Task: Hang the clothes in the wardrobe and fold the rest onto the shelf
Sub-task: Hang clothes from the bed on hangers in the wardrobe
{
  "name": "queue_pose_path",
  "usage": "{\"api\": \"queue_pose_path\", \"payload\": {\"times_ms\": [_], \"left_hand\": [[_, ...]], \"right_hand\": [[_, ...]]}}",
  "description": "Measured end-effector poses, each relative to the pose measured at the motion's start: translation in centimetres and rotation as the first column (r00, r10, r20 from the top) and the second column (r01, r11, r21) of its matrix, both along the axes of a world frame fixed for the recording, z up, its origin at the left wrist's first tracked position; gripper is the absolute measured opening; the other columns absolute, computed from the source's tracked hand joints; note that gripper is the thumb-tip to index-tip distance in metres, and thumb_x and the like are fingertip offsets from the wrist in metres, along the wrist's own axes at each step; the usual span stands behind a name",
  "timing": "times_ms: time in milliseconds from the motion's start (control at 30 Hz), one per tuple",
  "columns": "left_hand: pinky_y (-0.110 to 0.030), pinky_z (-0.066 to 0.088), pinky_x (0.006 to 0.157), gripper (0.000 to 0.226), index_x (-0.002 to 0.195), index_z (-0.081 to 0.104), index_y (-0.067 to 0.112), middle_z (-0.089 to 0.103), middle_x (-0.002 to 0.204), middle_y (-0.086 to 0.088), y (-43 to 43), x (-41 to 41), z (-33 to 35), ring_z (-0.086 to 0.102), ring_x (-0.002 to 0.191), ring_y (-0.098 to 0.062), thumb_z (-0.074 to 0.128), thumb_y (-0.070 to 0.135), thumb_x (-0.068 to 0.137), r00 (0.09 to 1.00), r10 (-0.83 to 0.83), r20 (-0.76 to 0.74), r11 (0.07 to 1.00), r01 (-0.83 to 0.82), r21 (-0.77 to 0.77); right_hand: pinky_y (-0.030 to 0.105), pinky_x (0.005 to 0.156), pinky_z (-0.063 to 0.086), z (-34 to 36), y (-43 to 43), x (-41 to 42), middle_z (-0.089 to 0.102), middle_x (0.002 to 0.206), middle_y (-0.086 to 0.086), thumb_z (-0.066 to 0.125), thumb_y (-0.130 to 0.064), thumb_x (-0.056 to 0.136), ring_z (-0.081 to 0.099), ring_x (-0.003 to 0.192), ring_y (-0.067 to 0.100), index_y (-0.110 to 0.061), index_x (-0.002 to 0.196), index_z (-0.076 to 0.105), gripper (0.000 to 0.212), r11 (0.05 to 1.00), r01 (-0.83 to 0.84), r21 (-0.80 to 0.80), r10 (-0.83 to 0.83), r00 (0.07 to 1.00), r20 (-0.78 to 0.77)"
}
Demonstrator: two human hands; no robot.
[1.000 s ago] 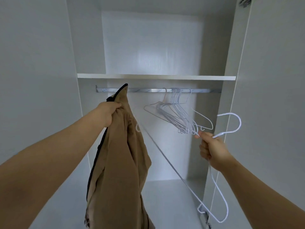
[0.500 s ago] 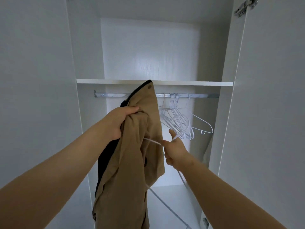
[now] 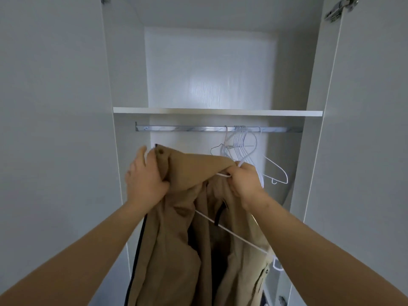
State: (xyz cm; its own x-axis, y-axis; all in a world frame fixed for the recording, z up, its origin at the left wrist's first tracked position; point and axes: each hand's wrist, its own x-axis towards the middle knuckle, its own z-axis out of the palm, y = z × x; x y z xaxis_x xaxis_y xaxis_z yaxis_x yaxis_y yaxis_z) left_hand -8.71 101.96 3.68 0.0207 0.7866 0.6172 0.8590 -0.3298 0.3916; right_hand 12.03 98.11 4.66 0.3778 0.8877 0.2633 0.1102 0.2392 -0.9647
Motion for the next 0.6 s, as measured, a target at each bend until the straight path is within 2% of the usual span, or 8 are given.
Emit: {"api": "queue_pose_path", "payload": {"times_ms": [100,133,200,267,367,433,500,600], "left_hand": [[-0.063,0.019,0.104,0.112,0.143,0.020,0.021,0.021,0.150,-0.022,-0.9,2.8,0.7,0.025,0.135,-0.045,0.082,0.030,0.051,0.936,-0.088,-0.341,0.887,0.229,0.400],[-0.063,0.013,0.105,0.114,0.145,0.015,0.025,0.019,0.151,-0.019,-1.2,3.9,1.1,0.020,0.138,-0.043,0.080,0.039,0.052,0.886,-0.109,-0.450,0.878,0.298,0.374],[-0.056,0.014,0.110,0.104,0.146,0.010,0.031,0.029,0.149,-0.008,-1.4,5.4,1.8,0.025,0.139,-0.030,0.070,0.058,0.065,0.814,-0.267,-0.516,0.932,0.354,0.075],[-0.039,0.040,0.096,0.068,0.134,0.035,0.028,0.058,0.115,0.000,-1.3,6.3,2.2,0.053,0.114,-0.023,0.059,0.059,0.079,0.838,-0.423,-0.344,0.906,0.391,-0.160],[-0.036,0.047,0.072,0.028,0.099,0.054,0.020,0.060,0.083,0.002,-1.2,7.6,3.1,0.059,0.085,-0.024,0.052,0.046,0.088,0.864,-0.457,-0.210,0.889,0.455,-0.063],[-0.034,0.045,0.070,0.020,0.090,0.055,0.021,0.057,0.078,0.004,-0.7,8.3,3.6,0.056,0.081,-0.022,0.054,0.041,0.089,0.875,-0.461,-0.144,0.887,0.459,-0.053],[-0.032,0.042,0.069,0.023,0.086,0.056,0.018,0.053,0.073,0.006,0.0,8.5,4.0,0.053,0.078,-0.019,0.056,0.041,0.088,0.891,-0.453,-0.007,0.889,0.451,-0.071],[-0.030,0.040,0.067,0.030,0.087,0.061,0.010,0.057,0.075,0.000,1.1,8.2,4.2,0.053,0.076,-0.018,0.057,0.040,0.088,0.897,-0.421,0.137,0.903,0.429,-0.034]], "right_hand": [[0.012,0.031,0.022,1.6,-0.1,0.2,0.035,0.028,-0.014,0.046,0.001,0.083,0.032,0.025,0.002,-0.015,0.052,0.040,0.035,1.000,-0.009,0.026,0.007,0.998,0.070],[0.013,0.032,0.024,2.0,-0.3,0.2,0.036,0.029,-0.013,0.046,0.001,0.083,0.033,0.026,0.001,-0.014,0.053,0.041,0.033,0.999,-0.013,0.037,0.009,0.994,0.106],[0.015,0.039,0.029,2.2,-0.9,0.0,0.041,0.035,-0.013,0.048,-0.002,0.082,0.037,0.033,0.001,-0.012,0.056,0.047,0.028,0.998,-0.016,0.062,0.004,0.982,0.189],[0.019,0.047,0.033,2.3,-1.6,0.1,0.048,0.045,-0.008,0.050,-0.004,0.081,0.041,0.043,0.003,-0.008,0.062,0.053,0.020,0.995,0.002,0.097,-0.026,0.968,0.249],[0.025,0.052,0.039,2.7,-2.5,1.1,0.052,0.047,-0.004,0.050,-0.003,0.081,0.048,0.046,0.008,-0.005,0.070,0.056,0.013,0.985,0.045,0.166,-0.095,0.946,0.310],[0.030,0.062,0.046,3.2,-3.0,1.8,0.059,0.060,-0.001,0.054,-0.010,0.084,0.056,0.059,0.014,-0.008,0.090,0.057,0.006,0.976,0.075,0.204,-0.151,0.911,0.385],[0.033,0.077,0.044,3.2,-3.3,2.6,0.061,0.080,-0.004,0.060,-0.021,0.086,0.056,0.080,0.017,-0.017,0.109,0.053,0.024,0.960,0.143,0.242,-0.252,0.817,0.519],[0.036,0.088,0.036,1.8,-4.3,3.8,0.061,0.100,0.004,0.062,-0.016,0.083,0.052,0.098,0.025,-0.009,0.108,0.058,0.027,0.829,0.321,0.458,-0.544,0.652,0.528]]}}
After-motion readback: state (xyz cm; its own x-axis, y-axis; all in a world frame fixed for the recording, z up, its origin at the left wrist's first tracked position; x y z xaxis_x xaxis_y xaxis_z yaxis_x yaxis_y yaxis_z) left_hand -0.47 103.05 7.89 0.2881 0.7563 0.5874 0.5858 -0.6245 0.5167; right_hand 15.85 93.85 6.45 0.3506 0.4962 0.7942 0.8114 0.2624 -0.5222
